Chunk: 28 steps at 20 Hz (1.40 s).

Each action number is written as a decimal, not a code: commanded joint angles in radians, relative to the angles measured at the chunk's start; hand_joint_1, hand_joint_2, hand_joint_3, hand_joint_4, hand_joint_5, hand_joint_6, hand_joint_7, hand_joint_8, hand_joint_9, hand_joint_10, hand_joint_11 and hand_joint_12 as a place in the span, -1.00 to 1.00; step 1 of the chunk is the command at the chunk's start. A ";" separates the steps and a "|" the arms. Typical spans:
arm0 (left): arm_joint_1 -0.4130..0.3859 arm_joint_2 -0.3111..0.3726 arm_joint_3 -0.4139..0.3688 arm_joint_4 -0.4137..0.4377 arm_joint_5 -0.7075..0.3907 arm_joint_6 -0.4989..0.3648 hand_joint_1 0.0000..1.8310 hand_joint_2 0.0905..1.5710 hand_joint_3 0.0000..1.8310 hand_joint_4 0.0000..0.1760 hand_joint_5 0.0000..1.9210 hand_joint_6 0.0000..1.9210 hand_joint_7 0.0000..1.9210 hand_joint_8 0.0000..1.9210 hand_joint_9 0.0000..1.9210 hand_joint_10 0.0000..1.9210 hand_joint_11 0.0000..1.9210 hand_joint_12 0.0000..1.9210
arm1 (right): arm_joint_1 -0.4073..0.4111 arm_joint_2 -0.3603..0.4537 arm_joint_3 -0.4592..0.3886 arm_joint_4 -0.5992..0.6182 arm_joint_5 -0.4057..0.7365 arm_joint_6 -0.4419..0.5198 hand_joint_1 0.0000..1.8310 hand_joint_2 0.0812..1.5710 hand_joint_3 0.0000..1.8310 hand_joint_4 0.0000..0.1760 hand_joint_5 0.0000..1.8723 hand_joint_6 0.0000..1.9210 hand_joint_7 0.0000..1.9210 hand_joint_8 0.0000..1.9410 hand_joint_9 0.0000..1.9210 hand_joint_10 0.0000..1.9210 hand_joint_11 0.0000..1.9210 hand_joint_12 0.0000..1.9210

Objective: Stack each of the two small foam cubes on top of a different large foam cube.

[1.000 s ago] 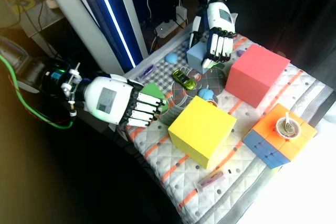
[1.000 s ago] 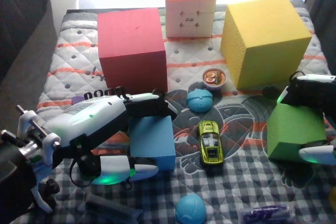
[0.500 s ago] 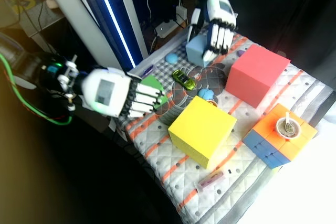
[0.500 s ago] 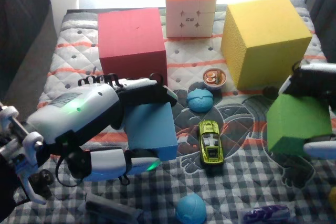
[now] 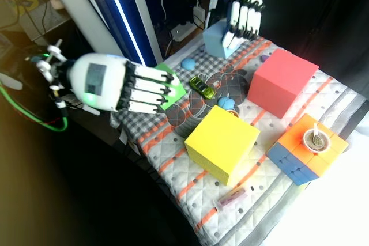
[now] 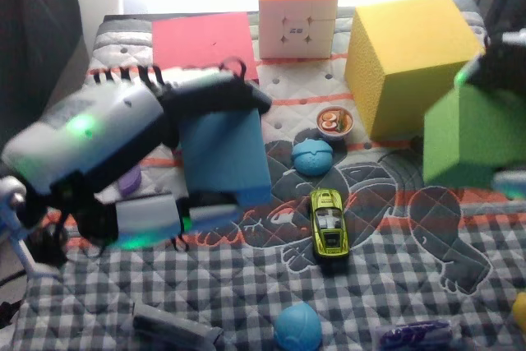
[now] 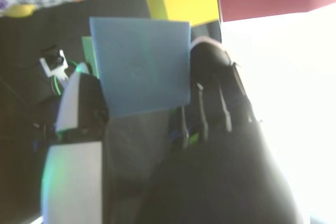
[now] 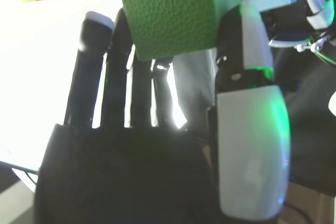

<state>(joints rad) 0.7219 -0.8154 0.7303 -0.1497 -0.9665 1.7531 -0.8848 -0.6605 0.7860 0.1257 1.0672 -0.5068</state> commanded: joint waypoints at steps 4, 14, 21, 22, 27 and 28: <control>-0.061 0.007 0.029 -0.008 -0.084 -0.006 0.38 0.70 -1.00 -1.00 -0.42 0.75 -0.49 0.79 -0.44 0.75 -0.19 0.87 | 0.072 0.009 0.025 0.014 0.130 0.005 0.26 0.63 -1.00 -1.00 -0.40 0.58 -0.18 0.56 0.05 0.88 0.19 1.00; -0.255 -0.054 0.161 -0.153 0.095 0.129 0.39 0.69 -1.00 -1.00 -0.49 0.72 -0.47 0.69 -0.34 0.78 -0.43 0.93 | 0.328 -0.098 0.189 0.056 -0.111 0.005 0.43 0.60 -0.96 -1.00 -0.48 0.62 -0.31 0.58 -0.20 0.68 -0.05 1.00; -0.386 -0.142 0.272 -0.277 0.268 0.291 0.39 0.66 -0.99 -1.00 -0.52 0.51 -0.37 0.72 -0.30 0.85 -0.27 1.00 | 0.426 -0.179 0.275 0.159 -0.279 0.005 0.27 0.62 -0.95 -1.00 -0.44 0.63 -0.26 0.59 -0.27 0.80 -0.18 1.00; -0.387 -0.155 0.289 -0.296 0.281 0.294 0.39 0.61 -1.00 -1.00 -0.56 0.06 -0.31 0.61 -0.42 0.79 -0.38 1.00 | 0.431 -0.188 0.286 0.163 -0.293 0.005 0.21 0.67 -0.99 -1.00 -0.44 0.70 -0.29 0.59 -0.37 0.84 -0.29 1.00; -0.375 -0.183 0.324 -0.340 0.310 0.294 0.01 0.49 -1.00 -1.00 -0.77 -0.85 -0.81 -0.82 -0.85 -0.31 -0.95 0.73 | 0.434 -0.210 0.316 0.177 -0.347 0.005 0.32 0.51 -1.00 -1.00 -0.67 0.45 -0.57 0.37 -0.51 0.68 -0.49 1.00; -0.373 -0.183 0.327 -0.348 0.310 0.294 -0.02 0.45 -1.00 -1.00 -0.85 -0.94 -0.88 -0.93 -0.94 -0.51 -0.99 0.53 | 0.435 -0.210 0.319 0.179 -0.356 0.005 0.21 0.49 -1.00 -1.00 -0.83 0.17 -0.71 0.04 -0.64 0.49 -0.64 0.97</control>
<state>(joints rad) 0.3546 -1.0012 1.0519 -0.5175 -0.5518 2.0491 -0.4648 -0.8791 1.0969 0.2977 0.5941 -0.5072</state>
